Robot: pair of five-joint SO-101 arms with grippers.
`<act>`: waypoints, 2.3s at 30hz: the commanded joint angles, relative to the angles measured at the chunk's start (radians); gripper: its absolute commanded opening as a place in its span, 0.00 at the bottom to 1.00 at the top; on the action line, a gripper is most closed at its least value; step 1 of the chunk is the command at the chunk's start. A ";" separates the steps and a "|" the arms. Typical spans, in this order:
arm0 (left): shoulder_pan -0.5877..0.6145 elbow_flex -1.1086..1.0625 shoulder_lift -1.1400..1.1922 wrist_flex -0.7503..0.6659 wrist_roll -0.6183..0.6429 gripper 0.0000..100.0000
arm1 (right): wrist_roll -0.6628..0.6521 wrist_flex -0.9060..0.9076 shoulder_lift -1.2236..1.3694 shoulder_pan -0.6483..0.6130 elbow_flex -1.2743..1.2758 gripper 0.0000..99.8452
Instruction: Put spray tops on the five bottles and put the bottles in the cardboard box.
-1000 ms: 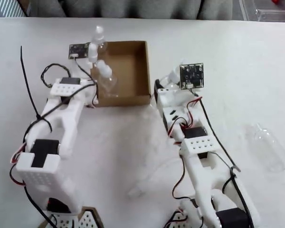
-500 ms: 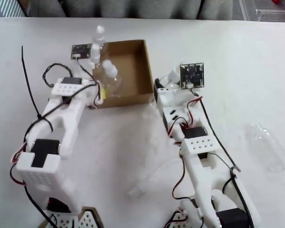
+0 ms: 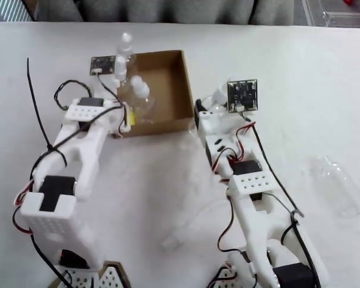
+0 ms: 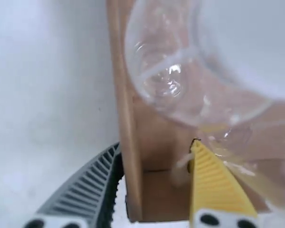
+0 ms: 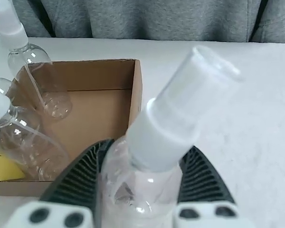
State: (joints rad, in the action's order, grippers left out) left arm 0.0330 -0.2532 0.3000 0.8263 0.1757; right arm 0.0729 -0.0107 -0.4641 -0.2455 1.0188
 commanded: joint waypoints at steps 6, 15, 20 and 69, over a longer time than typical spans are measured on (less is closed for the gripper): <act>-0.024 0.143 -0.071 0.164 0.008 0.21 | 0.000 0.001 -0.036 0.008 -0.011 0.02; -0.024 0.219 -0.071 0.250 0.008 0.21 | 0.000 -0.001 -0.036 0.008 -0.011 0.02; -0.022 0.216 -0.073 0.253 0.008 0.21 | 0.000 -0.001 -0.036 0.008 -0.011 0.02; -0.022 -0.953 -1.207 -0.143 0.112 0.21 | 0.000 -0.289 0.453 0.021 -0.512 0.02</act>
State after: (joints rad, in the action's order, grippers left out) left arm 0.0130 -1.1385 -0.8385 0.8155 0.2555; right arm 0.0729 -0.2762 -0.0284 -0.2363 0.6183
